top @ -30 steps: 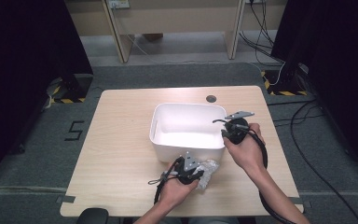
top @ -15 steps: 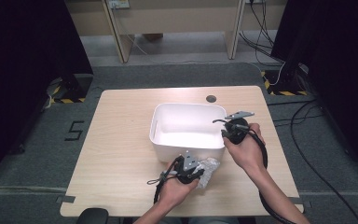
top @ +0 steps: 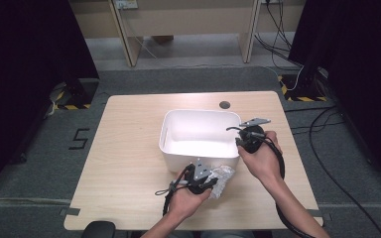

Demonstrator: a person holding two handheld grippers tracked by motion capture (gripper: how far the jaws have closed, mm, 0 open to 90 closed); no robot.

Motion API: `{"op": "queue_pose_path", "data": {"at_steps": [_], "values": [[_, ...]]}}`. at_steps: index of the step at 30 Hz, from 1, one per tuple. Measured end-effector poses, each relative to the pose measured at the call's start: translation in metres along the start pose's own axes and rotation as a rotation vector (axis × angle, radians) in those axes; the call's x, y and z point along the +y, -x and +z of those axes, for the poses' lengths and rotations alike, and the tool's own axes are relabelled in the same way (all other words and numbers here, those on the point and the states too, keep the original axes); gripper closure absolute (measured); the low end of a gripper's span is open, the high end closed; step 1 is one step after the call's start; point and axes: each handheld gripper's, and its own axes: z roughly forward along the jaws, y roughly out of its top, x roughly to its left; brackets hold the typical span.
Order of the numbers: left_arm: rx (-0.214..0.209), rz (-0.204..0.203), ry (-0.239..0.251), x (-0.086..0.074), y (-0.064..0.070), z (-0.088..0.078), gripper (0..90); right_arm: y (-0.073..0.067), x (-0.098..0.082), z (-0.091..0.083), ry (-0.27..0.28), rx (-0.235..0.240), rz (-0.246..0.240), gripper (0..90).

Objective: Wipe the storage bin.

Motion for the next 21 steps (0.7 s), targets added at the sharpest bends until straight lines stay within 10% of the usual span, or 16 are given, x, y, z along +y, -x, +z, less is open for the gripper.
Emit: {"op": "queue_pose_path", "data": {"at_steps": [21], "values": [[0.003, 0.008, 0.04, 0.011, 0.003, -0.011, 75.5, 0.0, 0.0, 0.0, 0.001, -0.003, -0.003, 73.7]]}}
